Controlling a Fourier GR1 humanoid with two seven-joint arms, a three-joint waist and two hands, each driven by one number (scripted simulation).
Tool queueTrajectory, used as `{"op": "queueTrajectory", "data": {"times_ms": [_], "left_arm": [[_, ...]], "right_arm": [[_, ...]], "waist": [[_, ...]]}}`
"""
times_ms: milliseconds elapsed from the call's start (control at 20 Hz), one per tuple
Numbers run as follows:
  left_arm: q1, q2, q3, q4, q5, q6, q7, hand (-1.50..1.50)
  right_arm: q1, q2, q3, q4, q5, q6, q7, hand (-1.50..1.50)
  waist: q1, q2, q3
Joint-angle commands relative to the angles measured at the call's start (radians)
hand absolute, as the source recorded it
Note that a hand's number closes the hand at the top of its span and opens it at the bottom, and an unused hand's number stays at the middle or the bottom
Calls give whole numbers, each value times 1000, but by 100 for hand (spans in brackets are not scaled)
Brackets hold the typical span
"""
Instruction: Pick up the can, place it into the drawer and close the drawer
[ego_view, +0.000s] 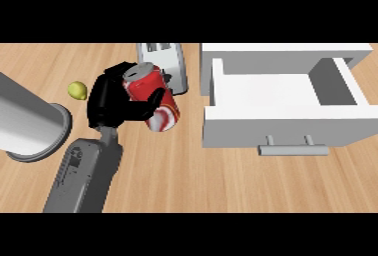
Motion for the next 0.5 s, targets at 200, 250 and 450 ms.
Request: {"op": "queueTrajectory", "data": {"times_ms": [200, 250, 450], "left_arm": [[-186, -6, -89, 43, -39, 188, 72, 150], [-201, -5, -2, 78, -31, 102, 55, 150], [-349, -6, -62, 145, -28, 201, 113, 150]], "right_arm": [[26, 9, 86, -4, 46, -28, -43, -150], [28, 9, 77, 16, 44, -22, -58, -150], [-32, -21, 34, 57, 32, -10, -30, -150]], "waist": [[-8, 2, 0], [-6, 2, 0], [-8, 3, 0]]}}
